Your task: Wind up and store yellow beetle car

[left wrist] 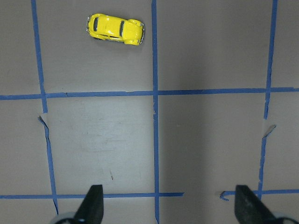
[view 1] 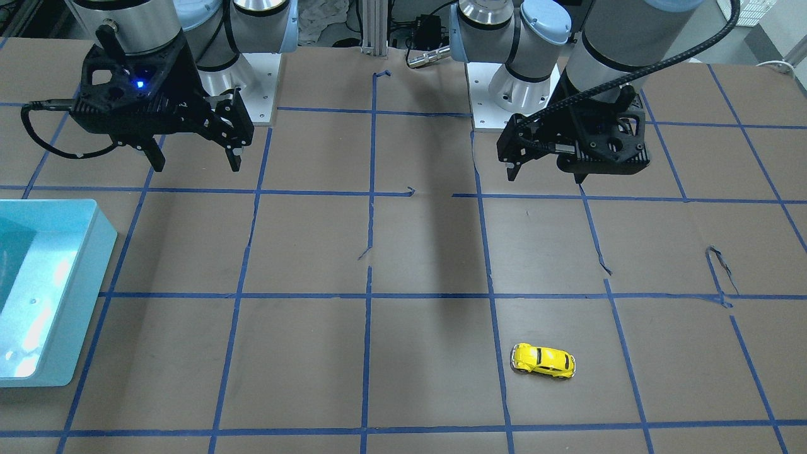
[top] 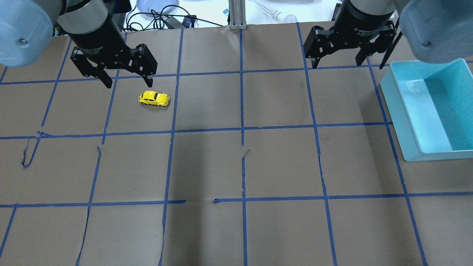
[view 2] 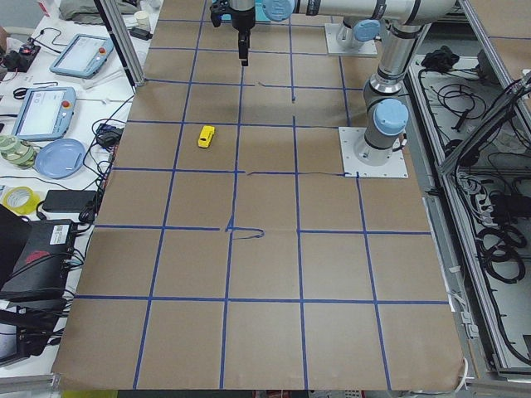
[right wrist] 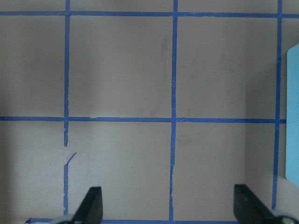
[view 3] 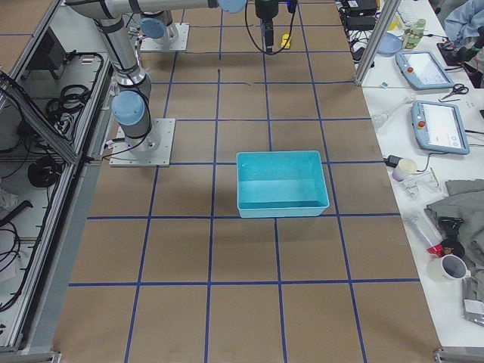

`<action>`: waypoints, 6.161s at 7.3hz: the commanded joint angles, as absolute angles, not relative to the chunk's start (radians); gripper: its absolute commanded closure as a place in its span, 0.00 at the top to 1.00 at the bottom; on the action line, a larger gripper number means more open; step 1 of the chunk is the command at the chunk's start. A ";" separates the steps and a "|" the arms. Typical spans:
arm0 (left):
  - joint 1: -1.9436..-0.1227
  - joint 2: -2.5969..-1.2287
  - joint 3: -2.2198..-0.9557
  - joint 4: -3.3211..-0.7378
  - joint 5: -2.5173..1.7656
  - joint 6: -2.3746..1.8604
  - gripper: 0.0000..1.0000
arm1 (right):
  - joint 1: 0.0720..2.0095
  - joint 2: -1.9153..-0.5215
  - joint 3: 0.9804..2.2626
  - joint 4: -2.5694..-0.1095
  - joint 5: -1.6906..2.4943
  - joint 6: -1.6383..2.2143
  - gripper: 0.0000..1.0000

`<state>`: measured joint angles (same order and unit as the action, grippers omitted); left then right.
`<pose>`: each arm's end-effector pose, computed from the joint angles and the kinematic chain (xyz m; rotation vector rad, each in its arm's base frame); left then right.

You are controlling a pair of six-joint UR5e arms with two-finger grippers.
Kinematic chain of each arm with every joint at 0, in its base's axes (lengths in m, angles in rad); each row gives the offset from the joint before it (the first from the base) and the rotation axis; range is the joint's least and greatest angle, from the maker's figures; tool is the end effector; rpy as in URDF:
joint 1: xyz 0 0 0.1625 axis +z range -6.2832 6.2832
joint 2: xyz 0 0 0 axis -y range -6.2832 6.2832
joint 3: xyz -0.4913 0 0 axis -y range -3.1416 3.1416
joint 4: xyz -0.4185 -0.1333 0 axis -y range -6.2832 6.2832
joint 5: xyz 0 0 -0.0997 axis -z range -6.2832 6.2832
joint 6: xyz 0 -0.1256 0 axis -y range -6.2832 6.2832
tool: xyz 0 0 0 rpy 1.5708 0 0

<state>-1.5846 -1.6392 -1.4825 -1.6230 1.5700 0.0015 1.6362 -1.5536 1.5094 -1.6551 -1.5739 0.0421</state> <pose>-0.1409 -0.5457 0.5322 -0.0240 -3.1405 -0.0507 0.1680 -0.5317 0.5604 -0.0362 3.1311 -0.2014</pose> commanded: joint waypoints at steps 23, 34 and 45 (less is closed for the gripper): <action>-1.572 -1.660 -1.491 -1.620 1.575 -0.006 1.00 | 1.635 -1.554 1.509 -1.654 -1.575 0.038 1.00; -1.510 -1.805 -1.549 -1.287 1.585 -0.898 1.00 | 1.637 -1.554 1.509 -1.654 -1.574 0.038 1.00; -1.460 -2.209 -1.496 -1.048 1.582 -1.213 1.00 | 1.637 -1.554 1.509 -1.654 -1.574 0.038 1.00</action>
